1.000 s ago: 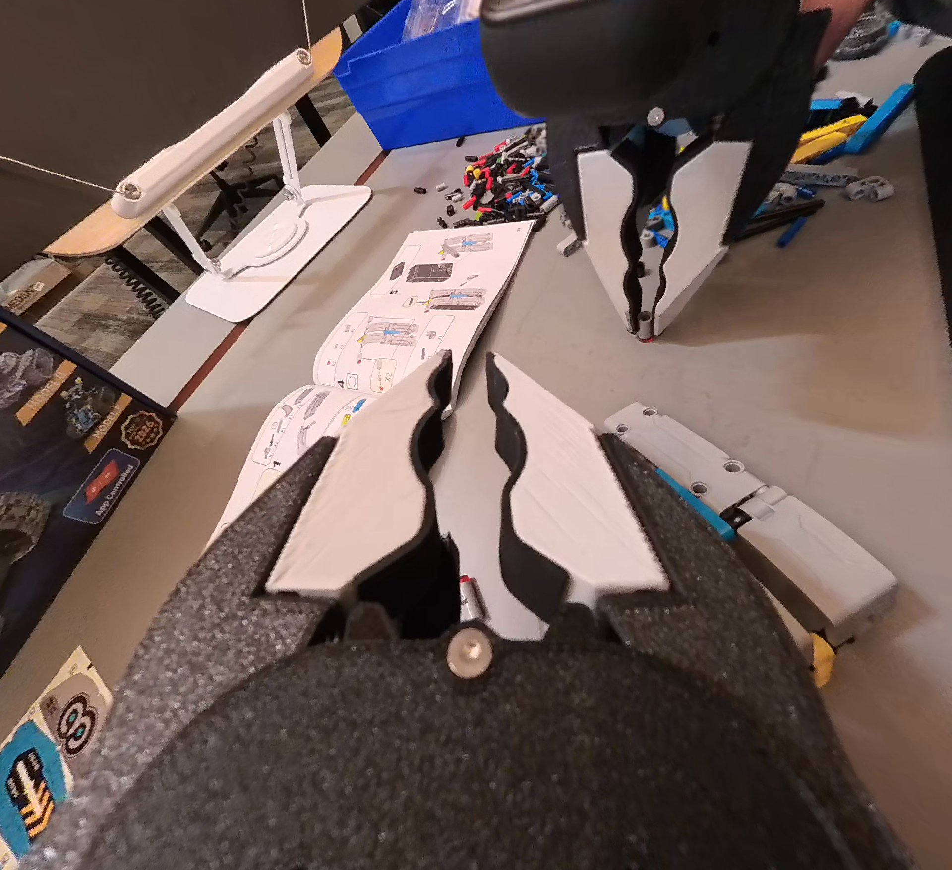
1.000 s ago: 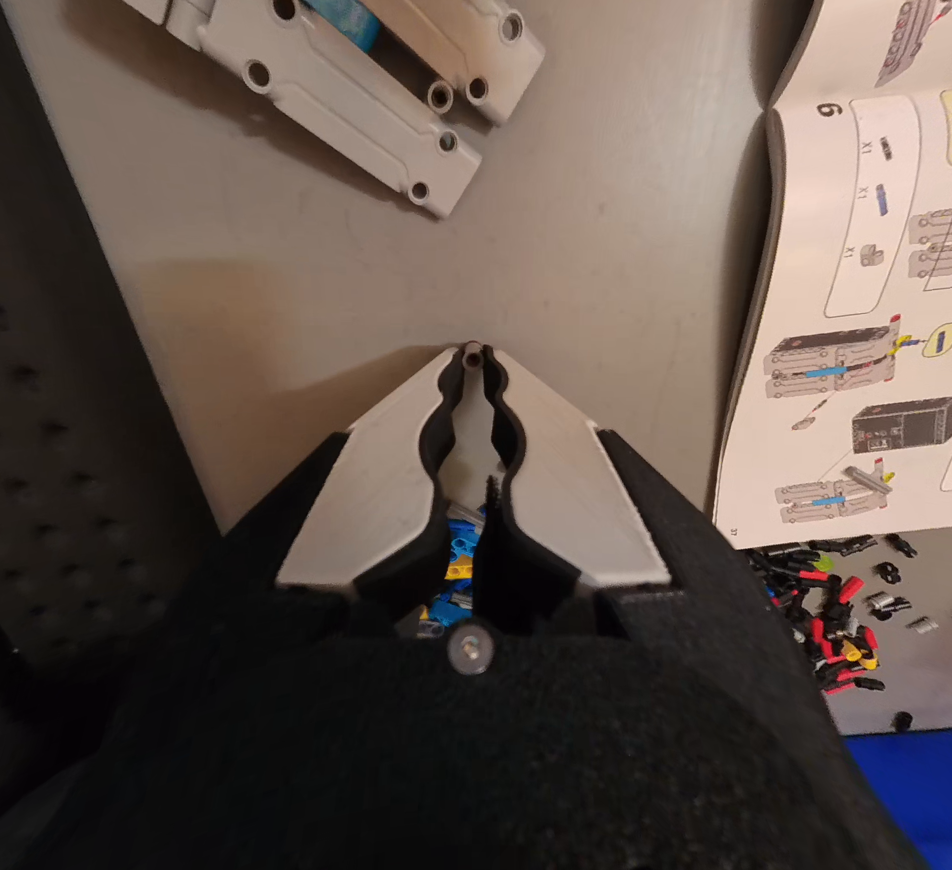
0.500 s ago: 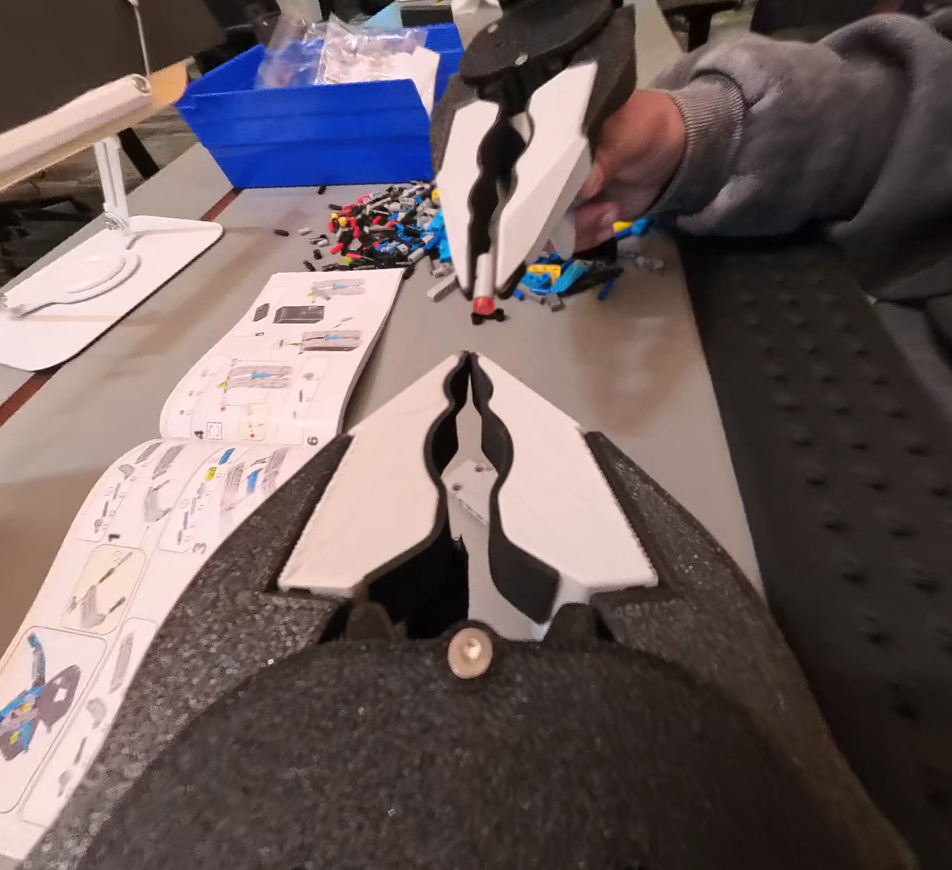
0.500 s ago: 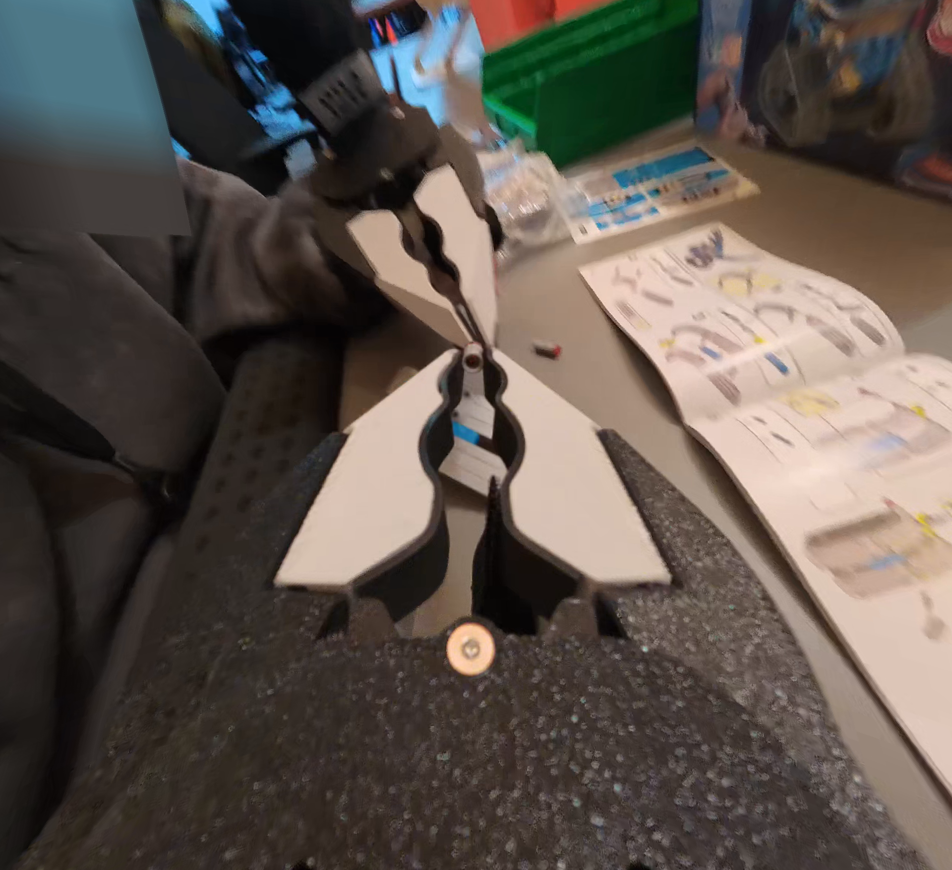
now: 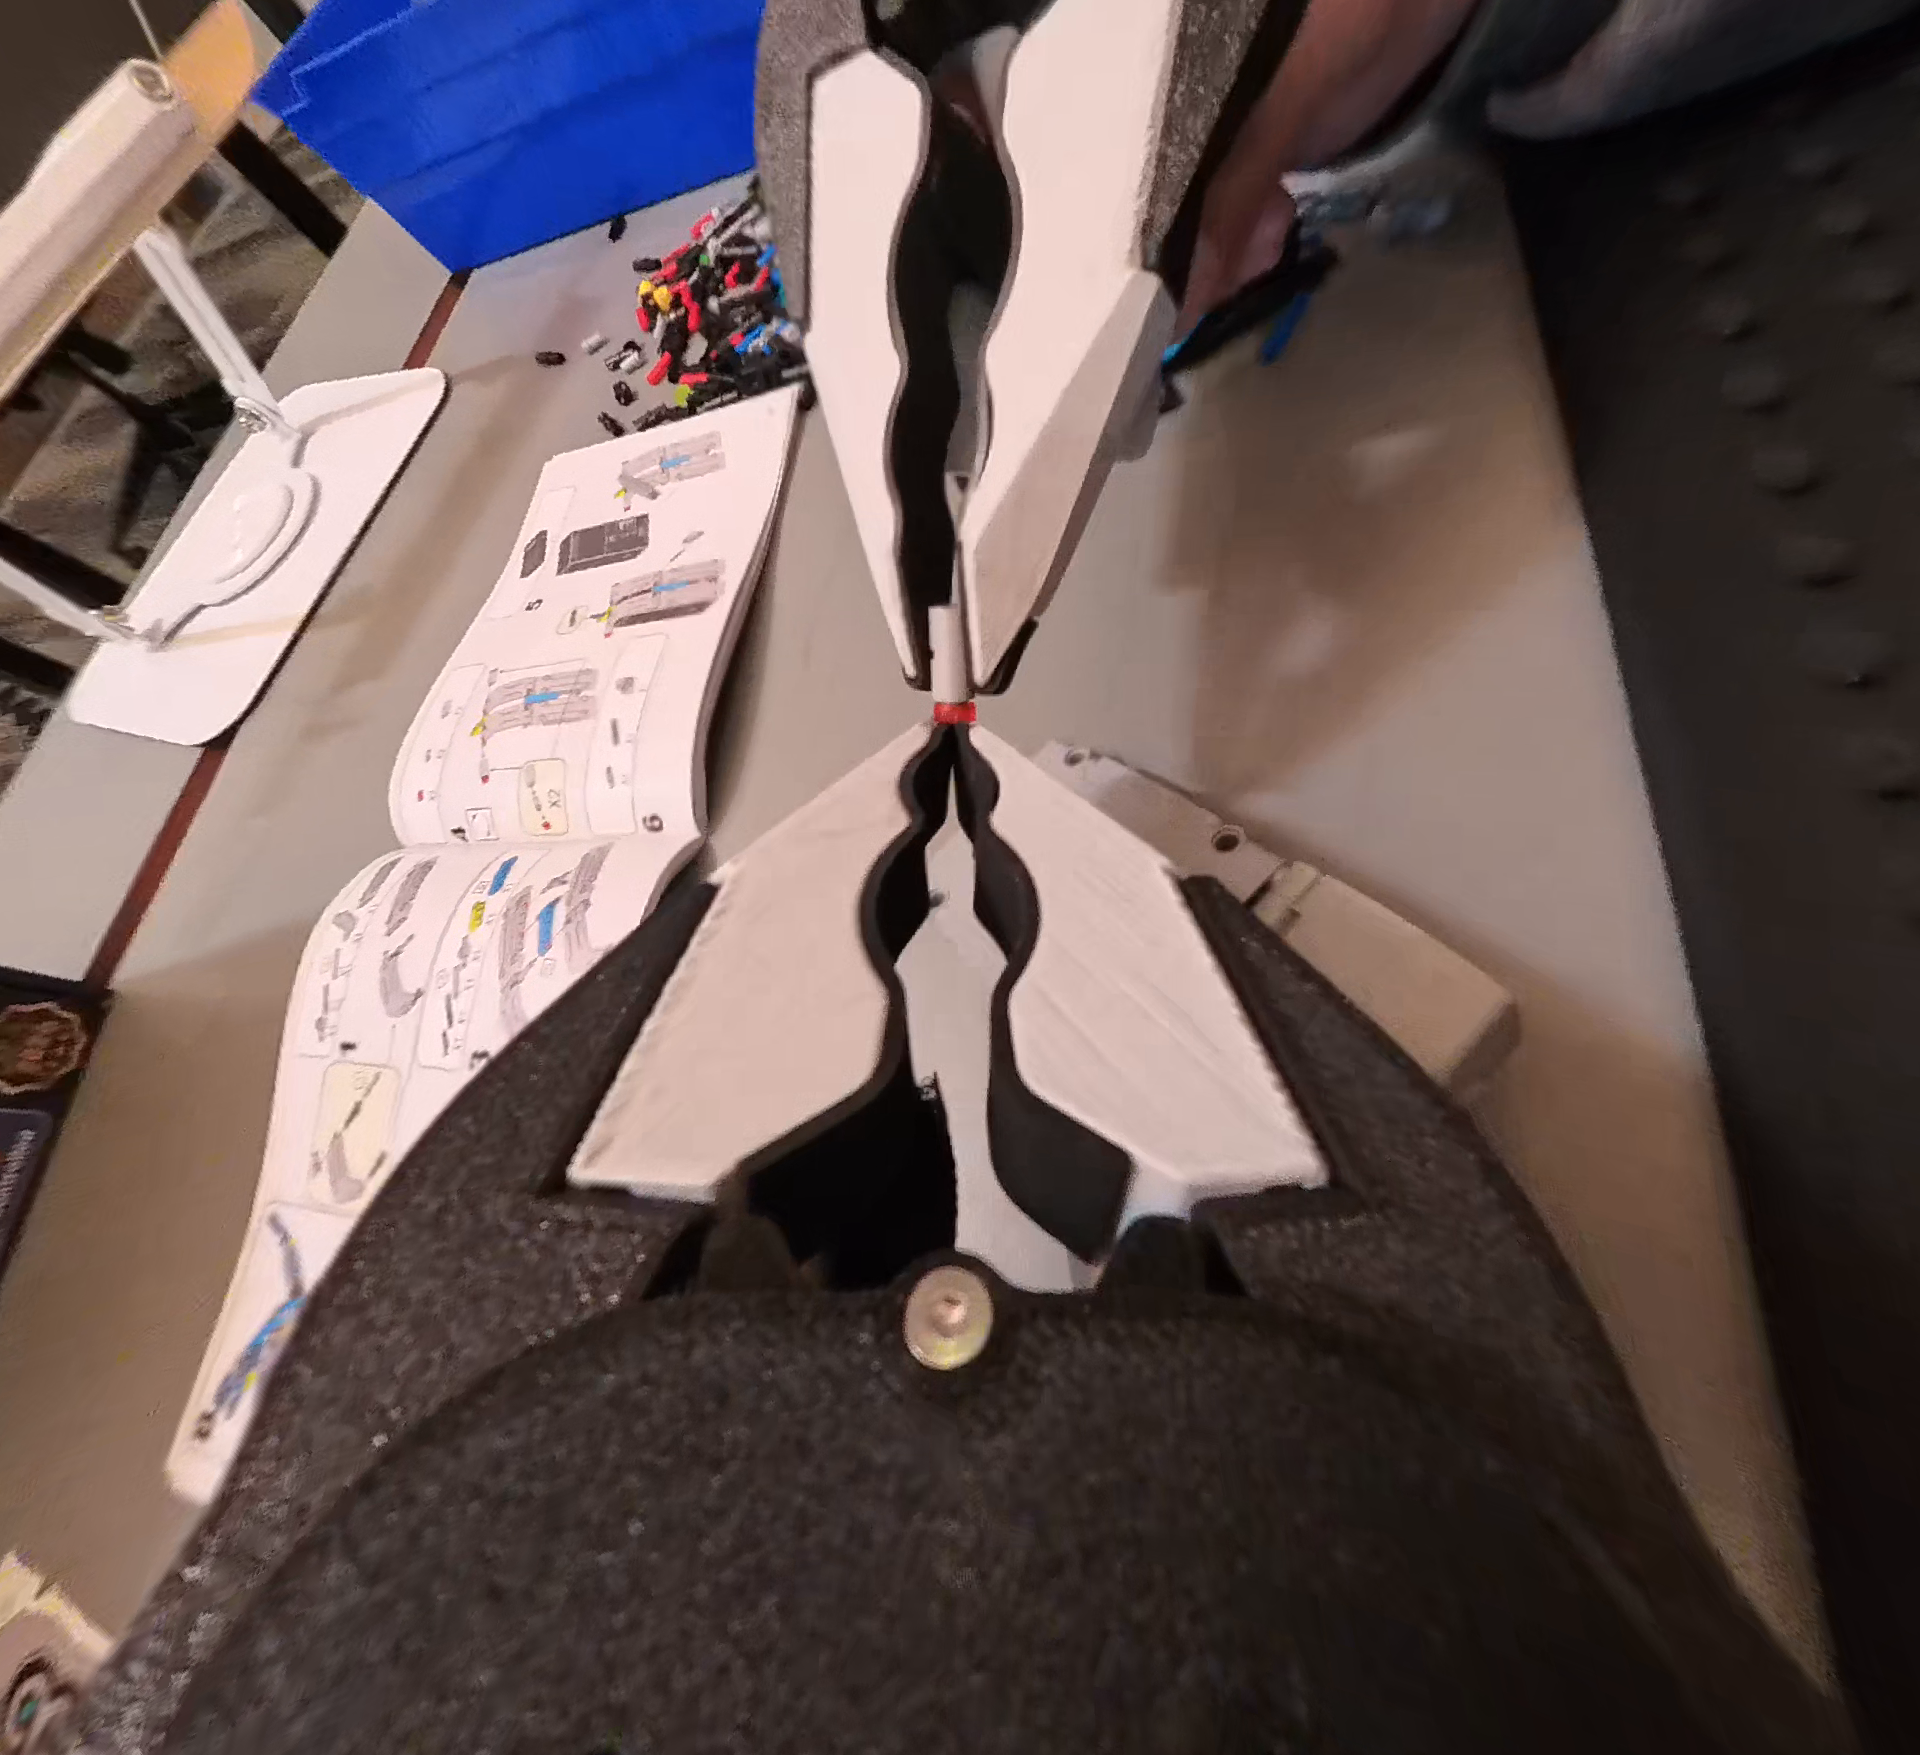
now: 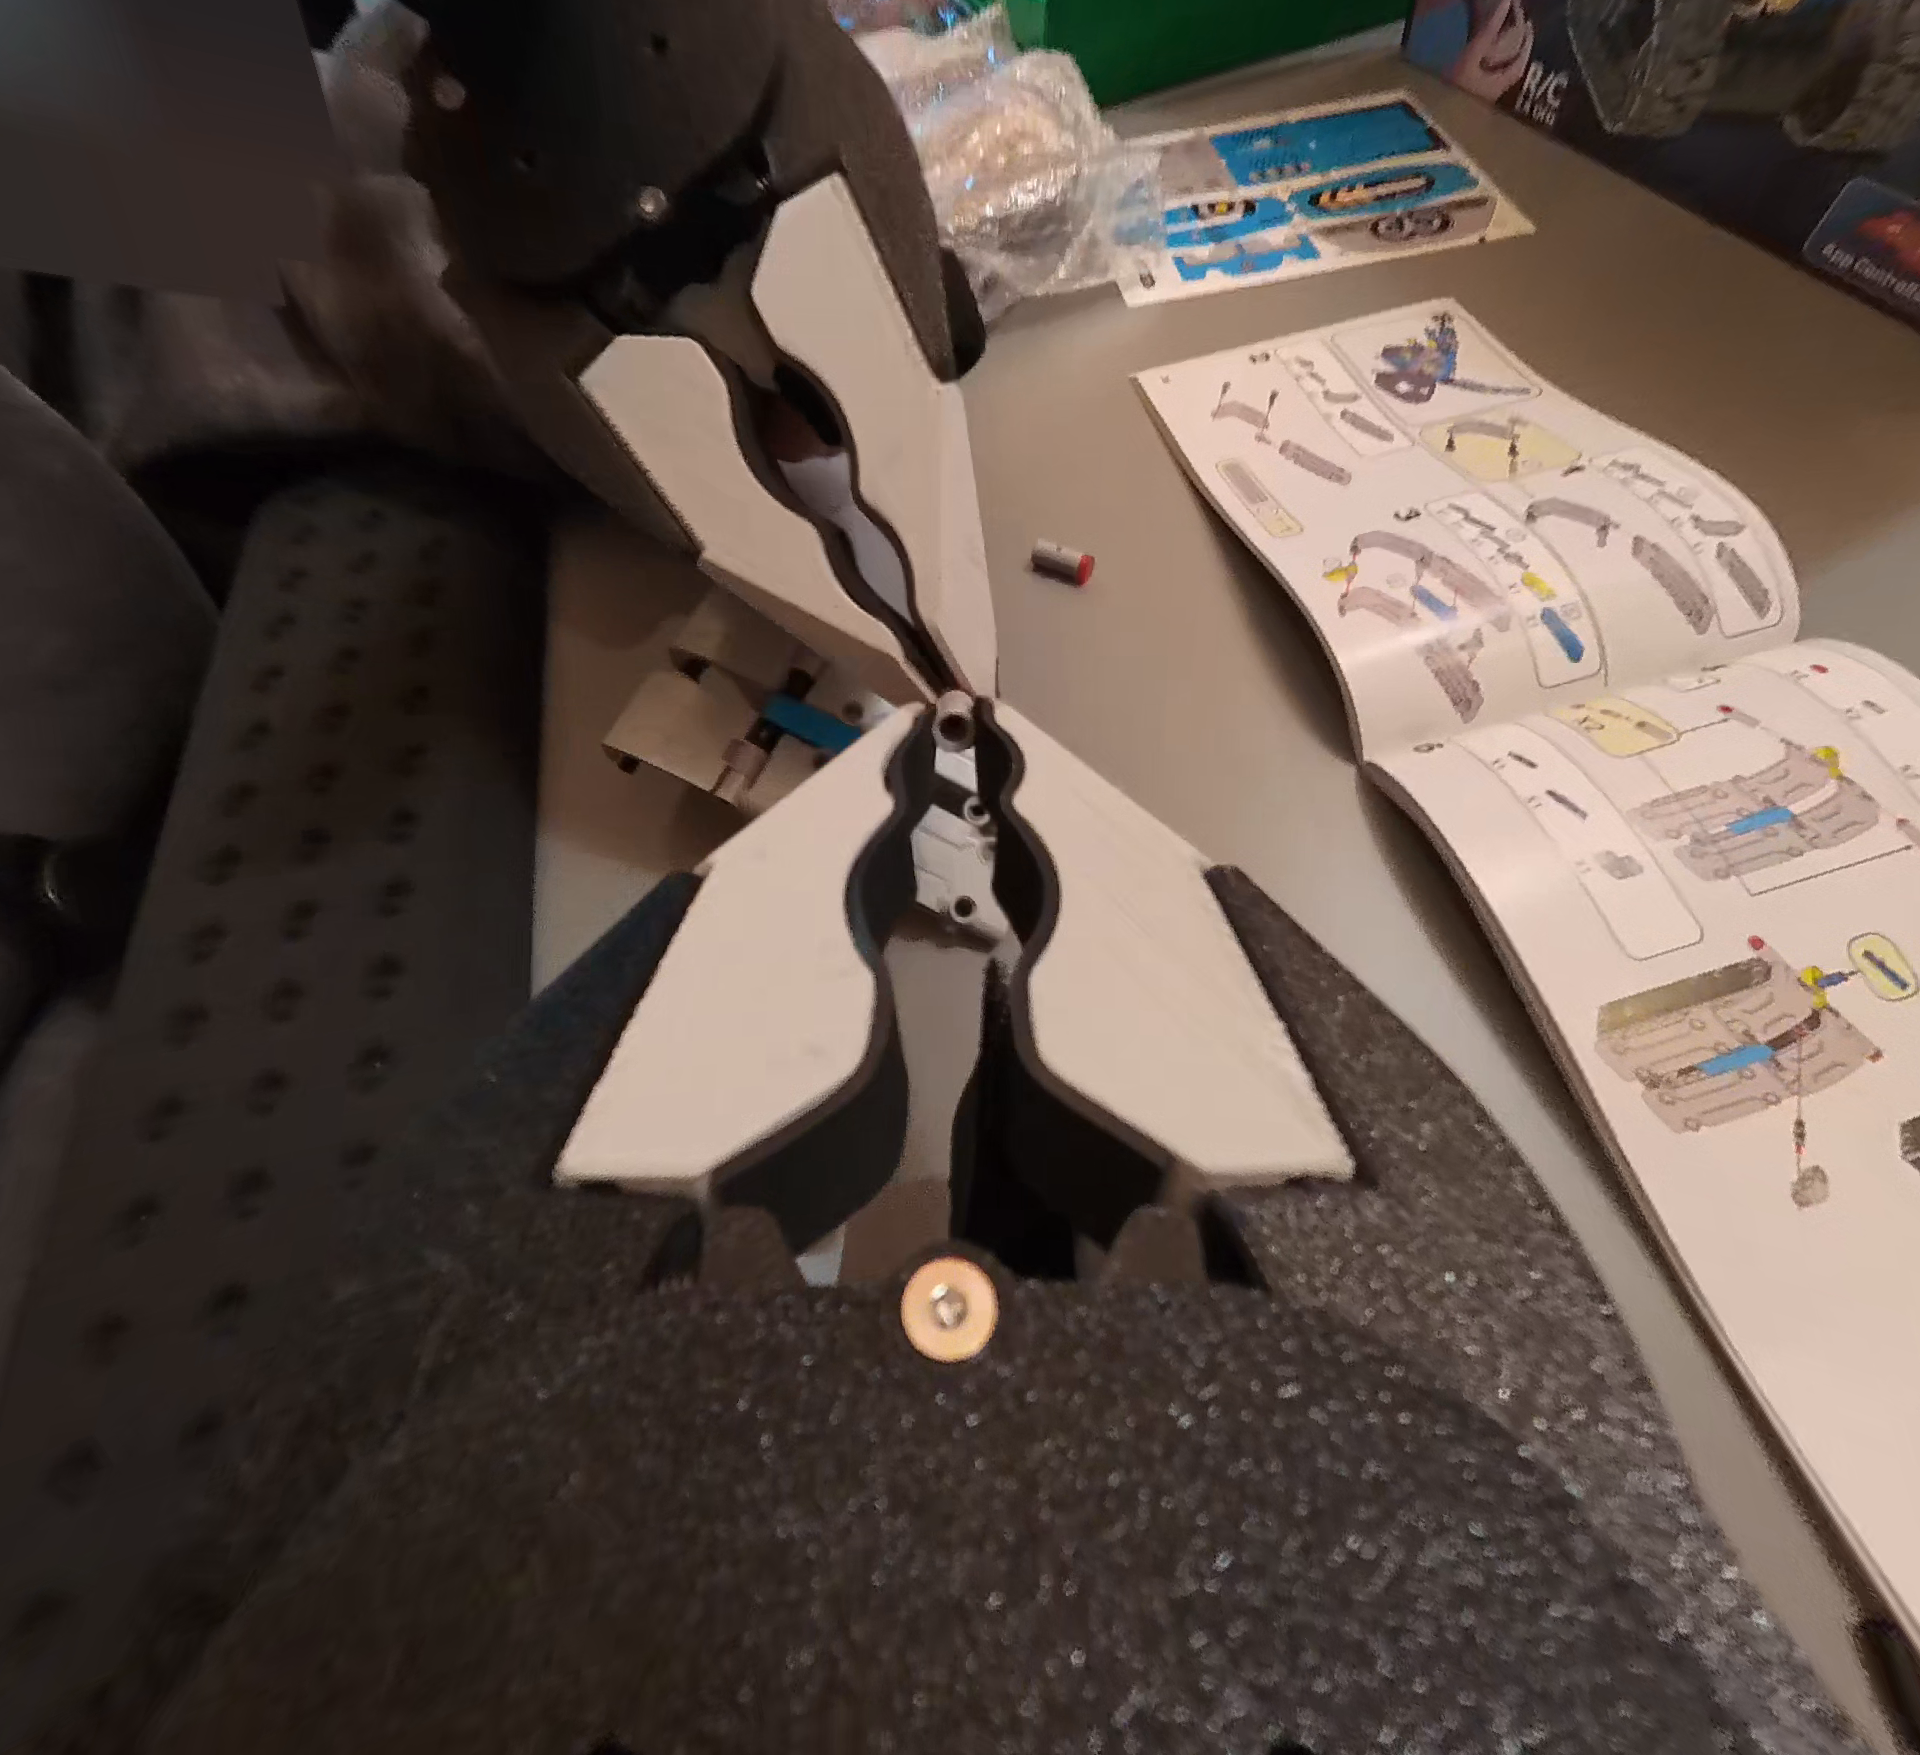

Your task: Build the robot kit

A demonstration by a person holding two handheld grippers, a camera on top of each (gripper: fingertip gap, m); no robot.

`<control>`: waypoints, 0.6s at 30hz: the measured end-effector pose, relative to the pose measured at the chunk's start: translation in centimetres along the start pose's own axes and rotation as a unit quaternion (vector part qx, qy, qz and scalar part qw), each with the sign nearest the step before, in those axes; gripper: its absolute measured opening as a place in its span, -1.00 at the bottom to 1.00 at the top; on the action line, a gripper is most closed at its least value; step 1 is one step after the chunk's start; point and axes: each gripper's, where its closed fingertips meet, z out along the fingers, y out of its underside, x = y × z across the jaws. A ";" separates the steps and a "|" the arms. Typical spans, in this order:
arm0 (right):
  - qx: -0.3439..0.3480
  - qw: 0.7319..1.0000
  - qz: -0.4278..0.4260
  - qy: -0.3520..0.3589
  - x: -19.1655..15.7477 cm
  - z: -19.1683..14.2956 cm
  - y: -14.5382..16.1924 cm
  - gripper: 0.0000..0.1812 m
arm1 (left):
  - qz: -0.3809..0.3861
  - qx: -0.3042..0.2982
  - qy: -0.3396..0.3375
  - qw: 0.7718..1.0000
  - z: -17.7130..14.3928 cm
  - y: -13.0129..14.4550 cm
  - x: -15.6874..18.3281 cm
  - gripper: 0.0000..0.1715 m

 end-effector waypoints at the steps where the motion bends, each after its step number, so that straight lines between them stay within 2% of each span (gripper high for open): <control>1: -0.003 1.000 0.004 0.003 0.1 0.1 0.2 -0.93 | 0.002 -0.006 -0.004 1.000 0.2 0.2 0.0 -1.00; 7: 0.019 1.000 0.009 0.001 0.2 0.0 -0.5 -0.93 | -0.016 0.014 -0.004 1.000 -0.4 -0.4 -0.5 -1.00; 10: 0.059 0.995 0.074 -0.034 0.3 -0.6 -1.1 -0.93 | -0.042 0.046 0.011 0.998 -0.6 -1.1 -0.6 -1.00; 11: 0.088 0.988 0.110 -0.060 0.2 -0.9 -1.7 -0.93 | -0.054 0.065 0.014 0.996 -1.0 -1.6 -1.0 -1.00; 14: 0.156 0.958 0.203 -0.129 0.3 -2.1 -3.5 -0.93 | -0.024 0.065 -0.047 0.996 -2.2 -1.0 -3.4 -1.00; 18: 0.189 0.914 0.307 -0.188 0.7 -2.4 -3.7 -0.93 | 0.036 0.102 -0.072 0.992 -2.9 -3.1 -2.6 -0.77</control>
